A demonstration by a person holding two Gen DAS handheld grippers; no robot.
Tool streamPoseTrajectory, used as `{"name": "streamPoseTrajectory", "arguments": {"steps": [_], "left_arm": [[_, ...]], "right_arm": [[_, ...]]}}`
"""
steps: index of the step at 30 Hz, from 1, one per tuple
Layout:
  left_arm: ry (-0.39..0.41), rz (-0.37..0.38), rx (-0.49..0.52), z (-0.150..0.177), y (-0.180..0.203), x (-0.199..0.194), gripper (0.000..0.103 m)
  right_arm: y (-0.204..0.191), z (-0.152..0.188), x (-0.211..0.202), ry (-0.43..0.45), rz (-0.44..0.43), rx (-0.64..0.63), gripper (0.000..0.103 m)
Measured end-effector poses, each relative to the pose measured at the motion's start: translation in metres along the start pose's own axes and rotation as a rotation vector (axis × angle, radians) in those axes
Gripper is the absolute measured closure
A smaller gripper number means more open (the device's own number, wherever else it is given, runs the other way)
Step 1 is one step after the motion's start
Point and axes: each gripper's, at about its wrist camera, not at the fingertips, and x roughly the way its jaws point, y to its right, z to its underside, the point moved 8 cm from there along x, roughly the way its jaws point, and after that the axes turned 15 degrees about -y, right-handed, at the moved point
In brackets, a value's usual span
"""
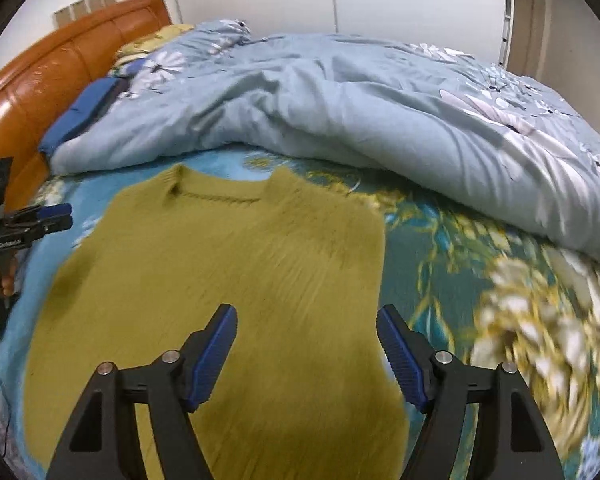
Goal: Fold clothes
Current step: 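Grasp the vest hem with the left gripper while the right gripper grasps the hem, then lift the hem with both grippers and fold it toward the neckline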
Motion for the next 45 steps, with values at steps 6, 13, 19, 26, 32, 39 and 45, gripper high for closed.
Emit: {"name": "streamPoseTrajectory", "arguments": {"steps": [6,13,19,26,32,39,45], "left_arm": [[-0.051,-0.032,0.061,-0.027,-0.01,0.043,0.041],[-0.082,0.015,0.073,-0.046,-0.007,0.059,0.041],[-0.074,0.075,0.036,-0.05,-0.012,0.06,0.06],[-0.024,0.109,0.015,-0.051,-0.007,0.054,0.091],[0.056,0.09,0.039,-0.051,0.01,0.018,0.094],[0.242,0.132,0.085,-0.025,0.035,-0.08,0.094],[0.358,0.153,0.169,0.047,0.072,-0.154,0.094]], "right_arm": [[0.033,-0.045,0.038,-0.01,0.021,0.06,0.027],[0.058,-0.061,0.064,-0.027,-0.052,0.169,0.027],[0.042,-0.069,0.074,-0.032,-0.114,0.142,0.028],[0.043,-0.068,0.067,-0.001,-0.135,0.209,0.081],[0.044,-0.064,0.023,0.091,-0.169,0.194,0.092],[0.023,-0.037,-0.067,0.243,-0.173,0.099,0.092],[-0.003,0.032,-0.136,0.332,-0.154,0.011,0.092]]}}
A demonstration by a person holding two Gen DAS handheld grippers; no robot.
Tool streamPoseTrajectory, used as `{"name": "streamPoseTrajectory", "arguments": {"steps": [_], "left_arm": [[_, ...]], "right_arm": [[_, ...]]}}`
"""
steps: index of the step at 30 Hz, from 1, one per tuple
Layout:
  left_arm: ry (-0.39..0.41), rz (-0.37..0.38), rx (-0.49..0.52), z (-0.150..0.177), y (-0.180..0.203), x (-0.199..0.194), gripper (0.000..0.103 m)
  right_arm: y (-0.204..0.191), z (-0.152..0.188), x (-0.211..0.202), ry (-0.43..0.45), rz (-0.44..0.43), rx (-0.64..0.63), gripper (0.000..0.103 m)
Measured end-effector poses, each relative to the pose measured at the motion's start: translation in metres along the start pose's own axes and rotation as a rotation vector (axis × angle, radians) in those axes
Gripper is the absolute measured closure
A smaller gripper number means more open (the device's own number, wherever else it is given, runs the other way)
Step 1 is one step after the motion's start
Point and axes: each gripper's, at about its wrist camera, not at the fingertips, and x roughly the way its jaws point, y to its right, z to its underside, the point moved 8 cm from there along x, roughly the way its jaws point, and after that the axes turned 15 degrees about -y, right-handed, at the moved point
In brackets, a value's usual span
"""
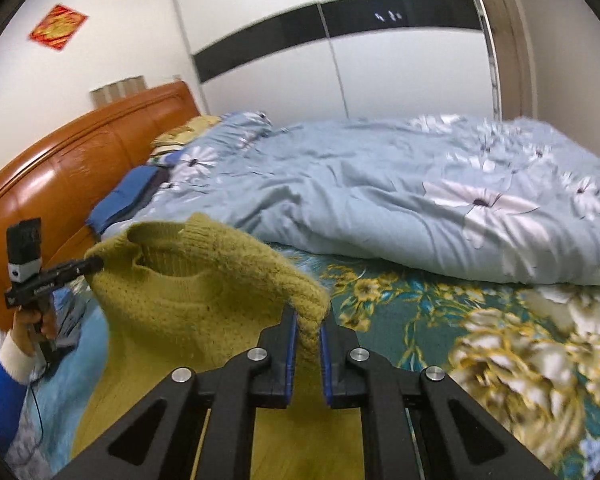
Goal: Fold clothes
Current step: 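Lift the hem with both grippers and fold it toward the neckline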
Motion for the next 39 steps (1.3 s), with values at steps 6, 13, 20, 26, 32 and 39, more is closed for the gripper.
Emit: {"name": "streamPoseTrajectory", "arguments": {"steps": [6,13,20,26,32,39], "left_arm": [[0.014,-0.034,0.077,0.083,0.054,-0.048,0.093],[-0.106,-0.009,0.039,0.197,0.085,-0.034,0.093],[-0.192,0.024,-0.079,0.261,0.088,-0.017,0.092],[-0.185,0.057,-0.135,0.265,0.091,-0.025,0.083],[-0.172,0.106,-0.124,0.256,0.1,-0.03,0.053],[-0.193,0.261,-0.219,0.25,0.088,-0.019,0.051]], "right_arm": [[-0.024,0.087,-0.055,0.022,-0.011,-0.042,0.092],[-0.031,0.21,-0.057,-0.048,-0.063,0.03,0.092],[-0.028,0.285,-0.049,-0.13,-0.033,0.08,0.092],[-0.023,0.298,-0.061,-0.144,-0.026,0.117,0.091],[-0.047,0.279,-0.073,-0.097,-0.191,0.208,0.052],[-0.061,0.266,-0.027,-0.212,-0.28,0.394,0.047]]}}
